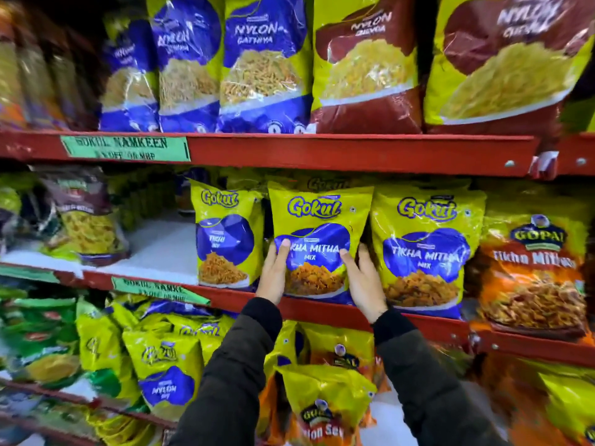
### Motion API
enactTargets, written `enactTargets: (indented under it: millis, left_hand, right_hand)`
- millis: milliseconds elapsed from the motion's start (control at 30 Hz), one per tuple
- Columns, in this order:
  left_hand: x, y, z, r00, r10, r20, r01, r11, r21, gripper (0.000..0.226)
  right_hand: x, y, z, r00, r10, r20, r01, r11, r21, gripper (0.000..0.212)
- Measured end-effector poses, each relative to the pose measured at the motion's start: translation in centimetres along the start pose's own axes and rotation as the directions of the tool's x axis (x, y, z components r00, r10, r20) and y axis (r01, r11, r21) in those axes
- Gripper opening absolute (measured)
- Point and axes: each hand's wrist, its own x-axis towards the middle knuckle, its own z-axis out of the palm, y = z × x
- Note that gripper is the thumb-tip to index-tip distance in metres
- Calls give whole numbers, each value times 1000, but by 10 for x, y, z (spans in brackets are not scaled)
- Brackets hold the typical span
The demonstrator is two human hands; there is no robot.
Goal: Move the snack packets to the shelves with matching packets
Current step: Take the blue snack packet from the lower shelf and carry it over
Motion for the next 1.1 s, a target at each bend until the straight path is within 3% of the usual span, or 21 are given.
enactTargets:
  millis: [100, 167, 233, 333, 467, 633, 867, 1000, 1100]
  left_hand:
    - [11, 0, 0, 1000, 5, -9, -4, 999, 37, 73]
    - [19, 8, 1, 996, 82, -26, -81, 996, 44, 69]
    - [27, 22, 2, 983, 166, -78, -165, 986, 18, 54]
    - [40, 44, 7, 975, 168, -144, -175, 984, -33, 26]
    - [55, 51, 4, 952, 196, -233, -209, 977, -32, 33]
    - [62, 52, 8, 931, 171, -323, -186, 982, -15, 27]
    - [68, 61, 23, 944, 113, -309, -89, 992, 90, 36]
    - [53, 59, 23, 930, 158, -333, -146, 987, 61, 40]
    - [31, 54, 35, 870, 354, -343, -292, 931, 220, 46]
  right_hand:
    - [10, -1, 1, 998, 46, -41, -46, 999, -11, 54]
    - [19, -11, -3, 991, 43, -127, -45, 999, -10, 52]
    - [29, -25, -8, 974, -27, -224, 21, 999, -31, 40]
    - [39, -41, -11, 942, -104, -318, 83, 993, -79, 31]
    - [48, -46, -15, 903, -139, -408, 86, 986, -146, 36]
    - [61, -47, -17, 900, -142, -413, 60, 977, -205, 34]
    - [78, -45, -23, 948, 85, -308, -139, 977, -159, 39]
    - [60, -54, -31, 946, 19, -324, -51, 994, -92, 31]
    - [45, -63, -44, 939, -117, -323, 72, 986, -148, 24]
